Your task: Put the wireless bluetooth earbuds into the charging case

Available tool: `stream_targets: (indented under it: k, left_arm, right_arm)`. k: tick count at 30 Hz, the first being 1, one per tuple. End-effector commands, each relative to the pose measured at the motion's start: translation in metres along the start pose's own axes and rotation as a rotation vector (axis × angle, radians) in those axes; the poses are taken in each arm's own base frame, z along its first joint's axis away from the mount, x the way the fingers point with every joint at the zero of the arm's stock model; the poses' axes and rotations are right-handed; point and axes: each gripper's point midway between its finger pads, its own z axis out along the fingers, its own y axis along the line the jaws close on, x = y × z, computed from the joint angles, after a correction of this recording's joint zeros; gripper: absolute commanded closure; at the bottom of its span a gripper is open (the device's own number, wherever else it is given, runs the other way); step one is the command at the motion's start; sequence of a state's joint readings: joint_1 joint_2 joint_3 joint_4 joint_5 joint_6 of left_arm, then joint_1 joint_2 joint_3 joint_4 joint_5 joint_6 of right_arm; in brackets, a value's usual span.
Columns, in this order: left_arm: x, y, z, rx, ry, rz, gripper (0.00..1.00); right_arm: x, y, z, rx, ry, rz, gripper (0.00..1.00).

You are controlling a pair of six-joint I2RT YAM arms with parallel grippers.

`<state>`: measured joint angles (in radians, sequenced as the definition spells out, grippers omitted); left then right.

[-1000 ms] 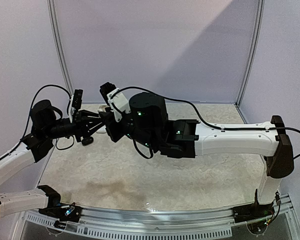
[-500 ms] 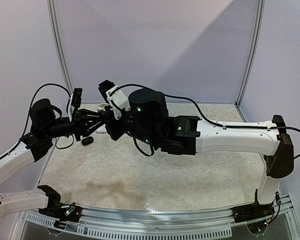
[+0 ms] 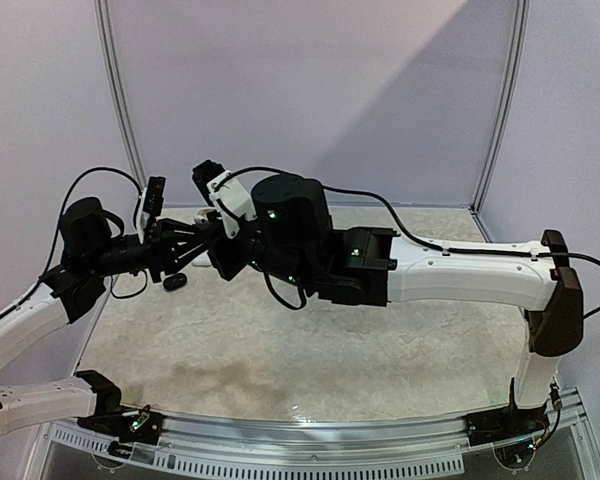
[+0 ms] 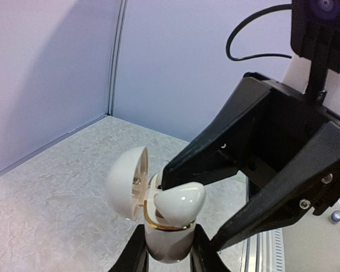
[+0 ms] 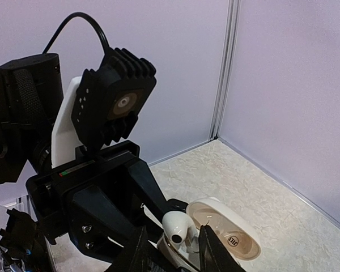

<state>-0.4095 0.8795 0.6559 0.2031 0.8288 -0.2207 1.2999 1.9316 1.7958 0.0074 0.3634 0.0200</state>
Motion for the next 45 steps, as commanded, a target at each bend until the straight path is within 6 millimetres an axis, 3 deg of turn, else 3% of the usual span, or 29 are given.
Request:
stream_targets:
  k: [1,31,45]
  left_arm:
    - [-0.029,-0.025,-0.003,0.104,-0.058,0.104,1.00]
    - [-0.031,-0.015,-0.002,0.040,-0.073,0.094,1.00]
    - [-0.029,-0.013,-0.002,0.036,-0.067,0.094,1.00]
  right_arm:
    - [0.037,-0.028,0.016,0.081,0.109,-0.035,0.68]
    - [0.034,-0.036,0.006,0.110,0.120,-0.052,0.64]
    - [0.015,-0.032,0.000,0.070,0.073,-0.067,0.64]
